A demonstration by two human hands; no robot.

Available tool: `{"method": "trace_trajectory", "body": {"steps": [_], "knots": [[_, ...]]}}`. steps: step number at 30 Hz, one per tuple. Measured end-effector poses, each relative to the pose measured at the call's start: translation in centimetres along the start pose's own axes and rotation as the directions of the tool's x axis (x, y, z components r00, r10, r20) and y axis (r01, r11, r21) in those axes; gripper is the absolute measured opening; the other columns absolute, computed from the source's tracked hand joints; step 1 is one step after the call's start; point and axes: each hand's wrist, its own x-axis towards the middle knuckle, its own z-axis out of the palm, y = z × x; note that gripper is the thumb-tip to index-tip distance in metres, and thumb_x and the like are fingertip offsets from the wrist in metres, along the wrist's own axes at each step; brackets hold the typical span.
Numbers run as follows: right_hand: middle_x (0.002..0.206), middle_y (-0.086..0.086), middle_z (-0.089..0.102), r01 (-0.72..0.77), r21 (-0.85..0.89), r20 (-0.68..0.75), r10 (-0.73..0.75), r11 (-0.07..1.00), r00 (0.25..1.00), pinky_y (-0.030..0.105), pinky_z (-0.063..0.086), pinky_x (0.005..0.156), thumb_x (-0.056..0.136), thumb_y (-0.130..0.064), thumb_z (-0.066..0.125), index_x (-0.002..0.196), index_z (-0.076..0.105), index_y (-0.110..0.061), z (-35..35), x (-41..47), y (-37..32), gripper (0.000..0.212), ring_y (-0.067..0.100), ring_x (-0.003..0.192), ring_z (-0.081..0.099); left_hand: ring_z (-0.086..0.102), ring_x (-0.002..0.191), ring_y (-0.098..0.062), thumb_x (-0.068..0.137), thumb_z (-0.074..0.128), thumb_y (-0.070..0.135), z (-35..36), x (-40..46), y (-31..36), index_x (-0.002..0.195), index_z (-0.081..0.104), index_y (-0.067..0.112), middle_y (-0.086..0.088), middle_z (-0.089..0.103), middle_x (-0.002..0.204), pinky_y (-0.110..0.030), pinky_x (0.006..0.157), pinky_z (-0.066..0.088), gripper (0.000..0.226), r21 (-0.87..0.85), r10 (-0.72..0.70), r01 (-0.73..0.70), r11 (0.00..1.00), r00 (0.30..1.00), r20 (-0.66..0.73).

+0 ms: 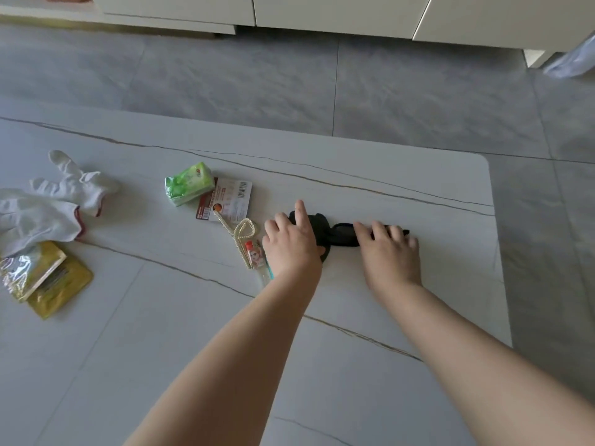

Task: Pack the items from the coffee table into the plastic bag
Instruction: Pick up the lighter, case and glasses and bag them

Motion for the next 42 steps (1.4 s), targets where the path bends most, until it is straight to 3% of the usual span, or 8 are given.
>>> {"method": "trace_trajectory", "body": {"steps": [3,7,13,18,23,28,37,42], "knots": [[0.12,0.008,0.051,-0.01,-0.022,-0.02,0.01,1.0,1.0,0.036,0.035,0.09,0.086,-0.002,0.046,0.128,0.043,-0.016,0.2,-1.2,0.0,0.044,0.029,0.112,0.049,0.036,0.126,-0.028,0.085,0.065,0.04,-0.5,-1.1,-0.1,0.151,-0.001,0.017,-0.012,0.033,0.136,-0.033,0.103,0.033,0.096,-0.02,0.001,-0.001,1.0,1.0,0.018],[0.113,0.007,0.059,-0.136,0.069,0.057,0.132,0.988,0.99,0.035,0.037,0.086,0.09,-0.016,0.046,0.112,0.053,-0.014,-0.2,-2.4,-0.3,0.023,0.028,0.108,0.054,0.049,0.12,-0.027,0.091,0.06,0.021,-0.7,-4.4,-0.7,0.148,0.014,0.017,-0.009,0.035,0.134,-0.035,0.093,0.045,0.073,-0.331,0.001,0.031,0.943,0.995,0.097],[0.114,0.014,0.052,-0.23,0.436,0.205,0.153,0.87,0.967,0.036,0.046,0.08,0.087,-0.027,0.052,0.113,0.048,-0.003,-2.8,-3.2,-2.5,0.036,0.032,0.101,0.053,0.051,0.09,-0.023,0.091,0.043,0.015,-1.6,-8.1,-4.9,0.124,0.039,0.021,-0.003,0.043,0.121,-0.038,0.079,0.052,0.033,-0.573,-0.195,0.231,0.786,0.973,0.124],[0.121,0.01,0.048,-0.162,0.535,0.195,0.065,0.83,0.979,0.033,0.045,0.08,0.087,-0.029,0.054,0.125,0.041,-0.009,-3.8,-2.6,-6.9,0.044,0.027,0.105,0.053,0.05,0.09,-0.021,0.096,0.032,0.028,-3.2,-7.8,-9.3,0.103,0.044,0.02,-0.002,0.056,0.108,-0.032,0.075,0.039,0.016,-0.504,-0.31,0.348,0.79,0.937,0.162],[0.121,0.009,0.051,-0.19,0.523,0.258,0.058,0.831,0.964,0.036,0.047,0.083,0.084,-0.042,0.063,0.117,0.045,-0.01,-2.2,-2.1,-10.6,0.05,0.027,0.109,0.054,0.054,0.076,-0.019,0.1,0.025,0.045,-2.3,-6.4,-11.0,0.089,0.054,0.017,0.001,0.053,0.075,-0.031,0.069,0.044,0.042,-0.268,-0.281,0.325,0.907,0.941,0.19],[0.111,0.01,0.059,-0.253,0.512,0.257,0.135,0.821,0.957,0.033,0.046,0.07,0.087,-0.03,0.06,0.109,0.047,-0.009,-1.4,-2.8,-10.7,0.033,0.028,0.096,0.059,0.057,0.093,-0.017,0.094,0.042,0.051,-1.2,-5.8,-10.2,0.114,0.054,0.021,0.003,0.062,0.105,-0.026,0.07,0.04,0.038,-0.306,-0.255,0.297,0.905,0.952,0.169],[0.088,0.011,0.067,-0.326,0.786,0.352,0.054,0.525,0.935,0.037,0.052,0.078,0.085,-0.018,0.053,0.098,0.056,-0.014,-3.5,-3.8,-6.7,0.013,0.031,0.089,0.065,0.056,0.084,-0.026,0.091,0.046,0.037,0.1,-4.1,-7.0,0.101,0.049,0.011,-0.008,0.059,0.106,-0.03,0.065,0.039,0.028,-0.363,-0.445,0.499,0.787,0.866,0.226],[0.08,0.003,0.065,-0.391,0.813,0.454,-0.048,0.43,0.89,0.031,0.054,0.071,0.088,-0.016,0.055,0.103,0.054,-0.015,-5.4,-6.3,-6.1,0.014,0.016,0.081,0.067,0.048,0.068,-0.016,0.093,0.046,0.031,-0.8,-7.7,-8.2,0.096,0.043,0.016,0.002,0.049,0.078,-0.029,0.059,0.037,0.016,-0.474,-0.382,0.439,0.764,0.898,0.217]]}}
